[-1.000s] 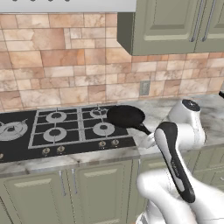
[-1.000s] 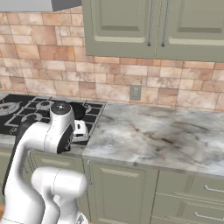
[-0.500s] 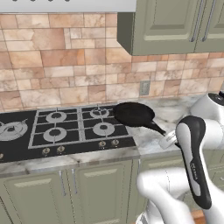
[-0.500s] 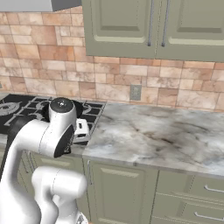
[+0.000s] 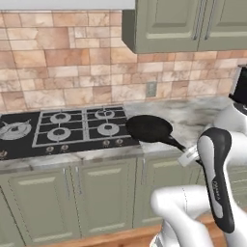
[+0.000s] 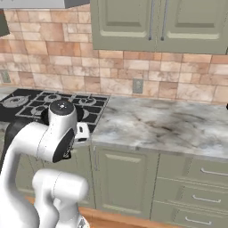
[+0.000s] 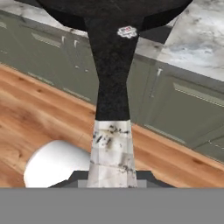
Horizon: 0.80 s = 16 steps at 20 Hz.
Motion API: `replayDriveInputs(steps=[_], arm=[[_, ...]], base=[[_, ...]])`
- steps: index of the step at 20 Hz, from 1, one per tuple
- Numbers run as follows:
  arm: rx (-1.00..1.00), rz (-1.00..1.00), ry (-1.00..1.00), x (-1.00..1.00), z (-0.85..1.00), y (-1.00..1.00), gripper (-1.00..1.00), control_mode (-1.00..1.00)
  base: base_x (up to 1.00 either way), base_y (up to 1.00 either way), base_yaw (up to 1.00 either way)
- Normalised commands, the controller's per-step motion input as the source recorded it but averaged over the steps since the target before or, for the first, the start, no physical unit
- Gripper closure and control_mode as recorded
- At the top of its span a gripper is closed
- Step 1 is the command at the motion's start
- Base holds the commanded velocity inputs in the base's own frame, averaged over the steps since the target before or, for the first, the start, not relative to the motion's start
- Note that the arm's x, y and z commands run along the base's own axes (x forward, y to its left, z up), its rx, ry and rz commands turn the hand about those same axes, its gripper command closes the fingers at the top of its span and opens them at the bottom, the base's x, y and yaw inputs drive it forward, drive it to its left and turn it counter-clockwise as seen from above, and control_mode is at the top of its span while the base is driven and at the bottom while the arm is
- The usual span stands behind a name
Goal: Move the pot and pan from the stove into the sink.
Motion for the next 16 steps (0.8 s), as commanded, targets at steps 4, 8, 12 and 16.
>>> replayDriveInputs(steps=[4, 8, 12, 16], arm=[[0.00, 0.00, 0.00, 0.00, 0.00, 0.00, 1.00, 1.00], [0.00, 0.00, 0.00, 0.00, 0.00, 0.00, 1.00, 1.00], [0.00, 0.00, 0.00, 0.00, 0.00, 0.00, 1.00, 1.00], [0.00, 0.00, 0.00, 0.00, 0.00, 0.00, 1.00, 1.00]], base=[[-0.37, -0.28, -0.22], [0.00, -0.27, -0.40], [0.04, -0.19, -0.46], [0.03, -0.20, -0.47]])
